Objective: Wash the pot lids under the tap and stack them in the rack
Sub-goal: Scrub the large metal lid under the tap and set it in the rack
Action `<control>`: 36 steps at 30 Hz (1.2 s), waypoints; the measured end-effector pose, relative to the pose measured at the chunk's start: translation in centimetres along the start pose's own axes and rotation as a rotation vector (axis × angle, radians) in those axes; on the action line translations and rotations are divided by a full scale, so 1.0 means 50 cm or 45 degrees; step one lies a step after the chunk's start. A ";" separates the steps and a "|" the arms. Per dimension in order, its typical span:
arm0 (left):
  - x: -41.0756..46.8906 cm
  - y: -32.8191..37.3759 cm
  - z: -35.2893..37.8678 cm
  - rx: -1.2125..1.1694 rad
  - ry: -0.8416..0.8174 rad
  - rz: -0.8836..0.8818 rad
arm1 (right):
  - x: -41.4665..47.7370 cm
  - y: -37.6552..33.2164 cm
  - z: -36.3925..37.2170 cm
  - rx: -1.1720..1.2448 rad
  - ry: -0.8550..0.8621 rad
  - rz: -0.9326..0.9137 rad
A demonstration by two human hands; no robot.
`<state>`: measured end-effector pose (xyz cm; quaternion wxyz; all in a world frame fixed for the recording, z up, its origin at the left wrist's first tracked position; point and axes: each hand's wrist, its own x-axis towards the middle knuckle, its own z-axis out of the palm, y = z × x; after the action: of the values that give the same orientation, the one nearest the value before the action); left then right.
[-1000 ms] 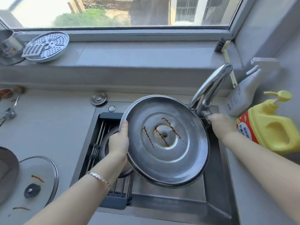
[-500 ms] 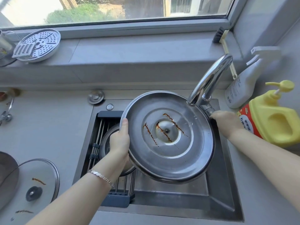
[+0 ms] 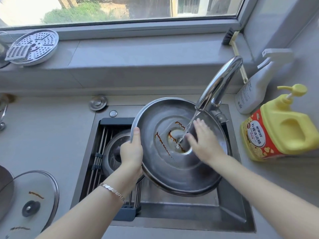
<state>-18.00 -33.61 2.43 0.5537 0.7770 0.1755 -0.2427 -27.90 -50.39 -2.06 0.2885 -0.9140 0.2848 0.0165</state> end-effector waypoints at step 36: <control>-0.040 -0.043 -0.064 0.064 0.000 0.029 | -0.041 -0.120 0.059 -0.271 -0.163 -0.493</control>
<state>-20.22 -29.89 2.77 0.5368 0.7925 0.1605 -0.2409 -26.06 -43.73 -1.00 0.2056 -0.9740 0.0820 0.0487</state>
